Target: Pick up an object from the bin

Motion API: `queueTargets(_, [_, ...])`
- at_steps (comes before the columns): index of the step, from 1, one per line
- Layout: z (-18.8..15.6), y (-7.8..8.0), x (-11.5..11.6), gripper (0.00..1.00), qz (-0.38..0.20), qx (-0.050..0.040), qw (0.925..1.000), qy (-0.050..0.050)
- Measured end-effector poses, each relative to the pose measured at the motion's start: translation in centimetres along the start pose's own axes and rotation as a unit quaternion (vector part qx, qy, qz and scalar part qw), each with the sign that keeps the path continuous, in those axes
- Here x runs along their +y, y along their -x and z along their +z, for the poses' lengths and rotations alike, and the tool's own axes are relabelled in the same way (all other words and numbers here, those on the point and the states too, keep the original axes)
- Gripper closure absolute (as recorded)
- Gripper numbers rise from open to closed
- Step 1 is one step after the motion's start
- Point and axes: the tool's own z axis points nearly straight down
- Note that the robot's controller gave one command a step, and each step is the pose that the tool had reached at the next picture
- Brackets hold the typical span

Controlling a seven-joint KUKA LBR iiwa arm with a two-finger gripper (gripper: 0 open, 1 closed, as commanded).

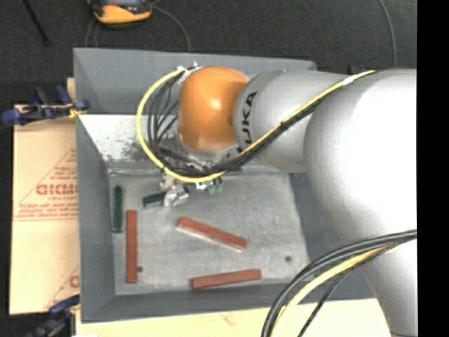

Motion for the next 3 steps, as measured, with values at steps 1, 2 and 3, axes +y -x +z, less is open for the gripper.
queueTargets(1, [-10.2,-0.4,-1.2,1.0,0.025,0.0031,0.9997,0.0])
queueTargets(2, [-10.2,-0.4,-1.2,1.0,0.025,0.0032,0.9997,0.0])
queueTargets(3, [-15.0,-0.3,-2.8,1.0,0.019,0.0063,0.9998,0.0])
